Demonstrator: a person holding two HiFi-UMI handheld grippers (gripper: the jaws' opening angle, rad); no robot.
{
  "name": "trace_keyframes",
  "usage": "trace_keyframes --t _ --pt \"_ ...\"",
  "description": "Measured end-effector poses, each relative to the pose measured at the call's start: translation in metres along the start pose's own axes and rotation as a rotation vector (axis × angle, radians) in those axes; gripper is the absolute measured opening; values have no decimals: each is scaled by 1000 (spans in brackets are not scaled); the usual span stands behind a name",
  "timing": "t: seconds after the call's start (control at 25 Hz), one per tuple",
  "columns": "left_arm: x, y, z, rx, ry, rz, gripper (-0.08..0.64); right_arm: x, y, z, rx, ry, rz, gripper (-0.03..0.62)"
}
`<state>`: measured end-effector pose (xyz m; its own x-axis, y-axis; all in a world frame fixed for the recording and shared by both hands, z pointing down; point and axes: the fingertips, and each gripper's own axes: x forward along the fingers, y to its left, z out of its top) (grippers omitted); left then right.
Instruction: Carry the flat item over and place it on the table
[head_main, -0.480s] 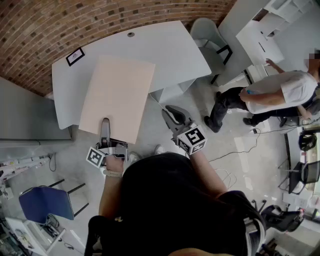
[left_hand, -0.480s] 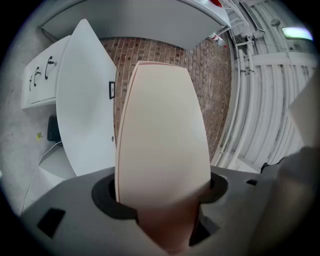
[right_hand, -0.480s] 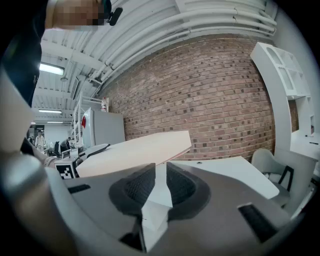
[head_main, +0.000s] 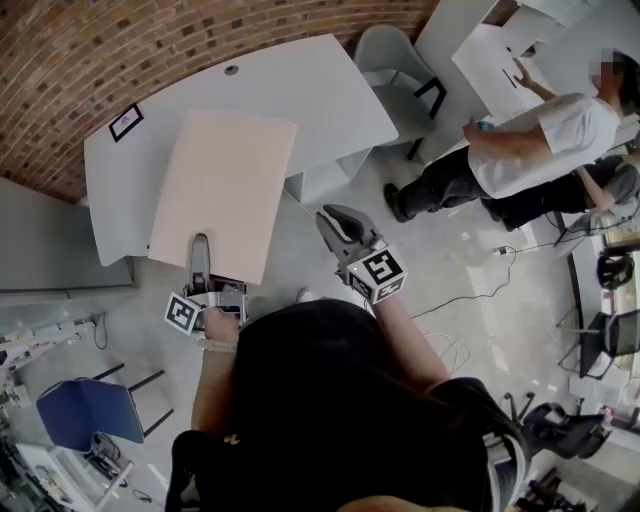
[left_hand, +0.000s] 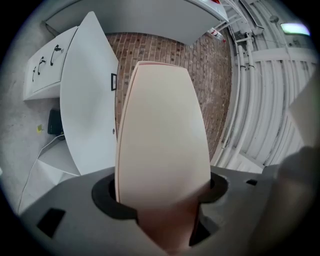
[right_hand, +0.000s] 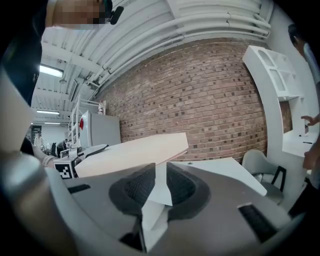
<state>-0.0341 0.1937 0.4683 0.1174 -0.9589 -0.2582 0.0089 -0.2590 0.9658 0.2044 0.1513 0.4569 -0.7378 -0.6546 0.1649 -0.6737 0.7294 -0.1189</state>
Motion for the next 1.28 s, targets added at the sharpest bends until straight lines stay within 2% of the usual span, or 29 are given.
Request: trace_keyframes --t 0.24,0.64,0.84,1.28 --pt "7 14 -12 -6 1 27 296 -5 -16 -3 23 -11 -10 63" --pt "38 40 11 -38 -2 43 296 29 -27 -5 22 30 -25 63" --pt "67 51 40 -45 8 52 298 69 -32 2 20 50 -31 63" --pt "127 83 144 -55 41 91 296 191 -19 16 24 91 -56 63"
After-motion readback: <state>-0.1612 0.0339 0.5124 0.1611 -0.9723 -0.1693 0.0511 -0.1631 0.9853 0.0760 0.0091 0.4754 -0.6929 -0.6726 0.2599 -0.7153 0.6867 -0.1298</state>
